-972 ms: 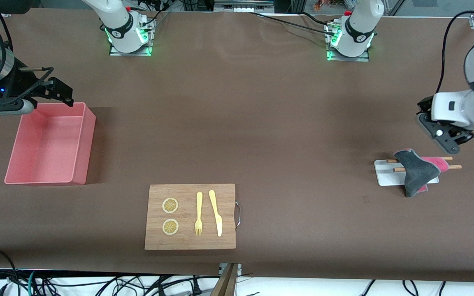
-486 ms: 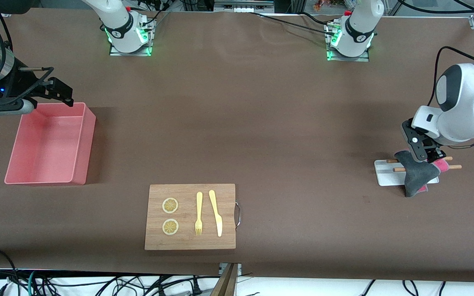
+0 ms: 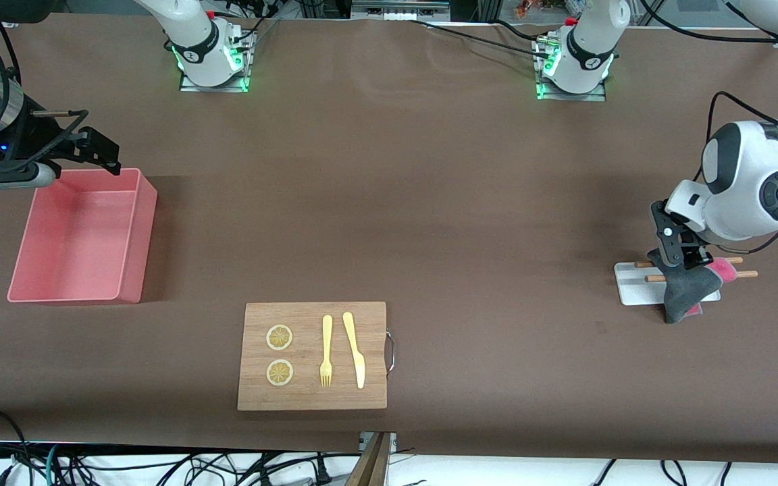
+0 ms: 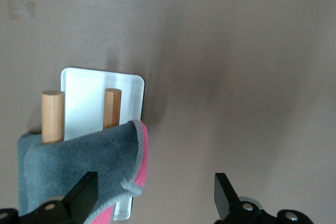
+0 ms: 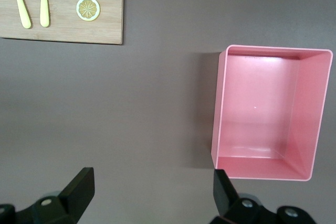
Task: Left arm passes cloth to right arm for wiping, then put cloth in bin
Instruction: 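Close the left gripper on the grey cloth edge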
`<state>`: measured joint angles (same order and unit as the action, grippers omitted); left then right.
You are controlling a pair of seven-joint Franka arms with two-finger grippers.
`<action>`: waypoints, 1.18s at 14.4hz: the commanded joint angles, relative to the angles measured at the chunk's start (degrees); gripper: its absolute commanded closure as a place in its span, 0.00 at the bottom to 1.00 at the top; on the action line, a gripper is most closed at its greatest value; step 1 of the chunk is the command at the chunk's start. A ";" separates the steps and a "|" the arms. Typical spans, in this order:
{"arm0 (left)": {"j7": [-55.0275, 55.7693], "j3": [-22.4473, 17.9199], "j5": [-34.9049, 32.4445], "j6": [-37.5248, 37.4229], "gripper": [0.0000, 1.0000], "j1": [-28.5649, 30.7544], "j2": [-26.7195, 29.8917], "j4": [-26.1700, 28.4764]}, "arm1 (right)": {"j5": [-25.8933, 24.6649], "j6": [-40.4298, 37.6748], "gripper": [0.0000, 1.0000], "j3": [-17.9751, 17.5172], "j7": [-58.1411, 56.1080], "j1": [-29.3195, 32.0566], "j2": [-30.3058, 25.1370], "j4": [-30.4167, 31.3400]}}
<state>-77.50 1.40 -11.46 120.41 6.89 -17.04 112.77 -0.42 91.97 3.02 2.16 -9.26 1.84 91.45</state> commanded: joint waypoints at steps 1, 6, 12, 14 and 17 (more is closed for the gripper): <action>-2.66 0.27 -1.46 1.06 0.13 0.75 -0.80 0.09 | -0.11 -0.30 0.00 -0.21 0.65 -0.05 -0.09 -0.75; -7.92 0.27 -1.46 0.88 1.00 1.02 -1.16 -0.44 | -0.11 -0.30 0.00 -0.21 0.65 -0.05 0.00 -0.75; -8.02 0.45 -1.37 0.71 1.00 1.02 -1.16 -0.71 | -0.11 -0.30 0.00 -0.21 0.65 -0.05 0.00 -0.75; -8.02 0.54 -1.37 0.53 1.00 1.02 -1.07 -0.79 | -0.11 -0.30 0.00 -0.21 0.65 -0.05 0.00 -0.75; -8.11 0.62 -1.37 0.01 1.00 1.02 -0.46 -0.88 | -0.11 -0.30 0.00 -0.21 0.65 -0.05 0.00 -0.75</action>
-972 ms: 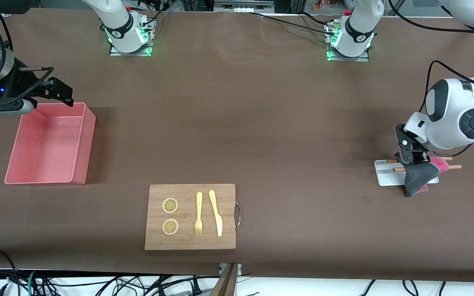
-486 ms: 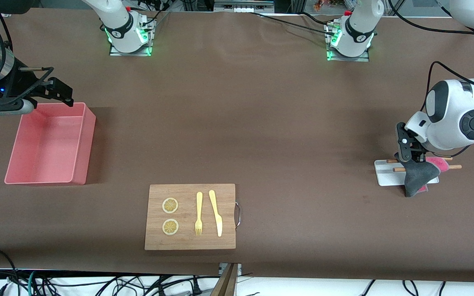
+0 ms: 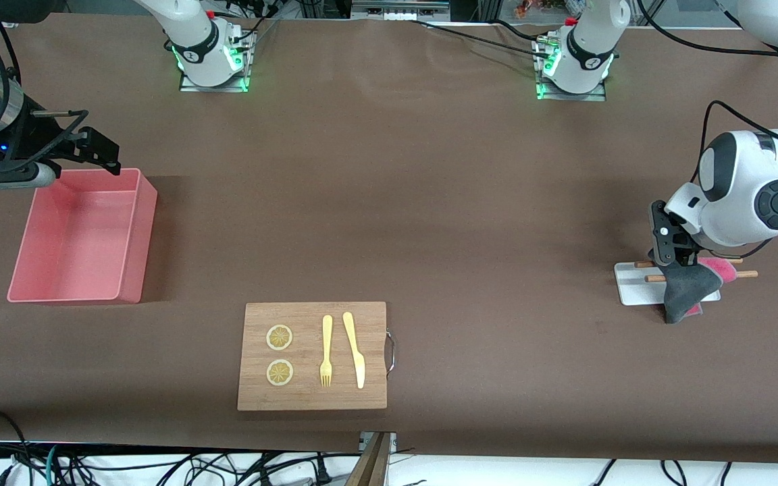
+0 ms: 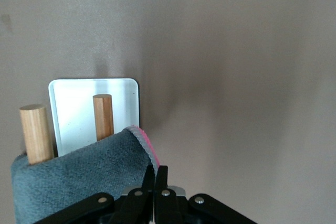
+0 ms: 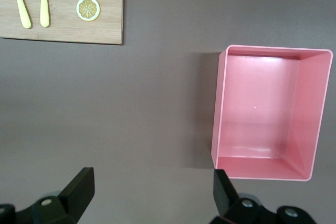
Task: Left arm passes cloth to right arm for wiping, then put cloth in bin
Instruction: 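Lift the cloth with the left gripper while the right gripper approaches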
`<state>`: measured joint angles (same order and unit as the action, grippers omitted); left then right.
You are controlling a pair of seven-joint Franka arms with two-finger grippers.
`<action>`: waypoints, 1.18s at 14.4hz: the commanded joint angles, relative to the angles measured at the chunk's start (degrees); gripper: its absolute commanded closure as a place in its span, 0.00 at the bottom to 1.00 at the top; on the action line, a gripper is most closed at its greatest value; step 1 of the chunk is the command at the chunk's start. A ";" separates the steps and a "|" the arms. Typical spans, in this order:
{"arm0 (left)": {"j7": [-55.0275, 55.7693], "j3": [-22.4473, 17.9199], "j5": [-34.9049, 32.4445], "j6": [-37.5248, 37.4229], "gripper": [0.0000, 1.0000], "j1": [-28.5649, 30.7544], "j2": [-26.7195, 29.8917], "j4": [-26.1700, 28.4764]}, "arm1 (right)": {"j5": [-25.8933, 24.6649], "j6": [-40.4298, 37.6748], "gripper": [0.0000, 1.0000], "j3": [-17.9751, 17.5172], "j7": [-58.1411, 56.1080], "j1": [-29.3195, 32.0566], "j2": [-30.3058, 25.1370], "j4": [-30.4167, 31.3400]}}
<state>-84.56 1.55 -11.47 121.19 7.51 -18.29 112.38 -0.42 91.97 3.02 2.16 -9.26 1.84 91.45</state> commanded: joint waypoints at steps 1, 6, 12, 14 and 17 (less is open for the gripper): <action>-1.04 0.56 -0.84 -1.56 1.00 0.58 1.06 -0.50 | -0.11 -0.30 0.00 -0.21 0.65 -0.05 0.00 -0.75; -1.04 1.08 -0.75 -13.22 1.00 -0.30 5.27 -5.32 | -0.11 -0.30 0.00 -0.21 0.65 -0.05 0.00 -0.75; 3.16 8.98 -0.49 -35.64 1.00 -0.30 6.78 -21.74 | -0.46 0.05 0.00 -0.03 0.65 0.12 0.09 -0.75; 8.68 13.02 -0.31 -41.53 1.00 -0.30 6.86 -25.62 | -0.46 -0.04 0.00 0.14 0.65 0.39 0.09 -0.75; 21.41 19.26 3.36 -45.42 1.00 -0.30 6.86 -29.05 | -0.72 0.05 0.00 0.32 -0.75 0.56 0.09 -0.75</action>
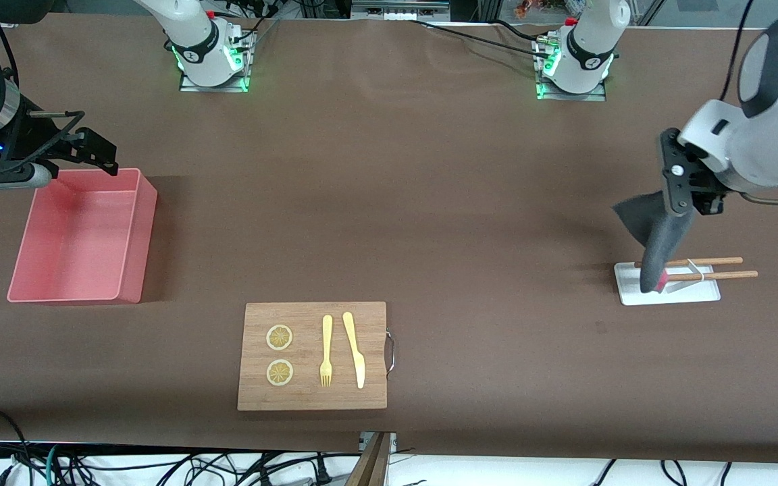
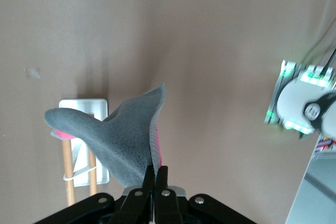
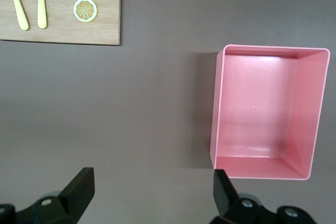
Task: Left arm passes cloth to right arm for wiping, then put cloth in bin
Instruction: 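Lift the cloth with the left gripper while the right gripper approaches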
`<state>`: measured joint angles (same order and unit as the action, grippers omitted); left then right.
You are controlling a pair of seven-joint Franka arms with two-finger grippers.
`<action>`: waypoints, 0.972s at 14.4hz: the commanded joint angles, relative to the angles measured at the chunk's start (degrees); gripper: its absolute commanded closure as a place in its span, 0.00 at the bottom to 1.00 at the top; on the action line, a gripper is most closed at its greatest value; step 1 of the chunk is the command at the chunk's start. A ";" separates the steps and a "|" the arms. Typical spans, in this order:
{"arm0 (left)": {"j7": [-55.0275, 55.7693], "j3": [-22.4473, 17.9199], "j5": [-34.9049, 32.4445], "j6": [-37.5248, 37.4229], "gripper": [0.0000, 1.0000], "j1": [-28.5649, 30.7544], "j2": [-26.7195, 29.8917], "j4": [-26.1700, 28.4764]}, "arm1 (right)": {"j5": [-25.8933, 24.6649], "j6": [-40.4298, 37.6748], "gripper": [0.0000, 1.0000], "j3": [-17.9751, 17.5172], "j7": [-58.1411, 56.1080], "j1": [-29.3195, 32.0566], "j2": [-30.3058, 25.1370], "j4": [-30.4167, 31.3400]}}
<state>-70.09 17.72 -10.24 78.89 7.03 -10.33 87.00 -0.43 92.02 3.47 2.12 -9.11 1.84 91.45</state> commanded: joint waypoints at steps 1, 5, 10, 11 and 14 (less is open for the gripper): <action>11.86 5.11 4.33 -3.39 1.00 0.18 -1.10 -3.85 | -0.80 -0.09 0.00 -0.21 -0.54 0.41 -0.17 -1.35; 32.42 12.49 13.30 -2.00 1.00 -0.43 -1.89 -3.86 | -0.63 -0.71 0.00 -0.57 -1.24 -0.03 0.00 -3.73; 47.14 14.09 17.96 6.08 1.00 -7.28 -2.59 -3.86 | 3.57 -5.63 0.00 -0.92 -33.38 -0.47 -0.26 -3.82; 49.07 14.01 20.06 7.40 1.00 -8.25 -2.68 -3.86 | 7.42 -5.98 0.00 -1.01 -34.54 -0.64 0.00 -3.73; 50.41 14.09 24.03 11.18 1.00 -10.63 -4.61 -3.86 | 14.21 -5.63 0.00 -1.18 -42.78 -2.39 1.14 -3.47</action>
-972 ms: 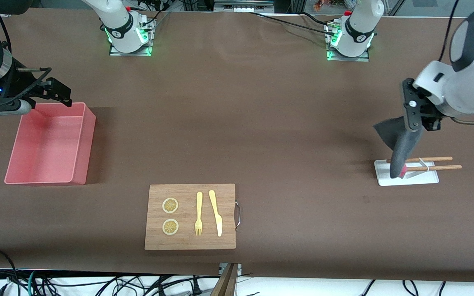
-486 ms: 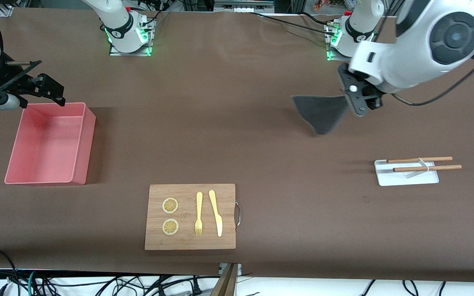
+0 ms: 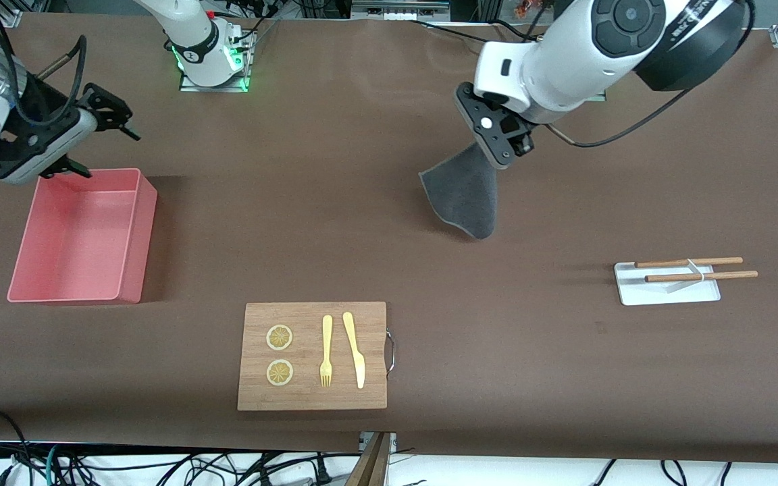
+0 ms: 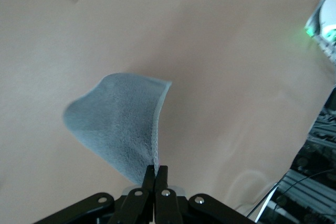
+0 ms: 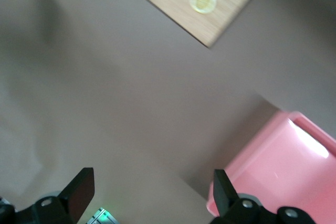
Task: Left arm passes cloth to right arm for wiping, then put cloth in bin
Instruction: 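Lift the cloth with the left gripper while the right gripper approaches, then grasp the hanging cloth with the right gripper below the left gripper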
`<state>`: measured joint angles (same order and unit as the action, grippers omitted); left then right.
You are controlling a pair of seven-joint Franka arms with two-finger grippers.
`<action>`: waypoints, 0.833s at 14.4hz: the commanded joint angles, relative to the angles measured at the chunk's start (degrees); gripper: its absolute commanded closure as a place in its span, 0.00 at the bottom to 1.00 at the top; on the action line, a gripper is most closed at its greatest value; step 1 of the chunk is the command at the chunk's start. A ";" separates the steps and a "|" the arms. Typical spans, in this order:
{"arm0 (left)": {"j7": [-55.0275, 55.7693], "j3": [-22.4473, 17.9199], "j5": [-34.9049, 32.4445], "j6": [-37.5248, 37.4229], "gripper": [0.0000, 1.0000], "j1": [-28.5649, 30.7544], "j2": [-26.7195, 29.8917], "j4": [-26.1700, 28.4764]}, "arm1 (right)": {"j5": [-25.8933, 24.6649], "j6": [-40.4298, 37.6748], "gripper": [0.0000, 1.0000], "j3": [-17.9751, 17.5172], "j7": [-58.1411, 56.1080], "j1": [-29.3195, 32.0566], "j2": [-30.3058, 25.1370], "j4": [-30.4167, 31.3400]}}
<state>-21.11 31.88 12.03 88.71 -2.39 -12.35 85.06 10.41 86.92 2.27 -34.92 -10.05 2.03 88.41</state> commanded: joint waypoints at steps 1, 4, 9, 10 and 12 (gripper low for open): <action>0.73 0.11 2.03 3.29 1.00 -2.08 -3.63 -2.00 | 6.44 -0.08 0.00 0.02 -8.29 -1.81 1.92 -0.43; 1.42 0.12 2.74 10.76 1.00 -5.33 -5.40 -2.09 | 14.79 1.41 0.00 -0.07 -15.86 -2.78 5.43 -0.43; 15.70 0.20 7.31 12.37 1.00 -5.69 -6.02 -3.84 | 22.53 13.51 0.00 -3.49 -26.40 -4.19 6.24 7.10; 20.80 0.38 7.31 12.37 1.00 -5.78 -6.10 -4.81 | 24.81 17.46 0.00 -4.98 -29.91 -4.19 5.97 10.26; 28.63 0.29 7.22 12.37 1.00 -7.44 -6.02 -5.87 | 29.12 23.10 0.00 -6.30 -35.98 -4.19 6.06 15.01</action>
<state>-0.04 32.18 18.44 101.49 -8.14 -17.64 81.84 35.46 104.87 -2.89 -64.72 -14.52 9.98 97.19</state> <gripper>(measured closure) 0.982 0.000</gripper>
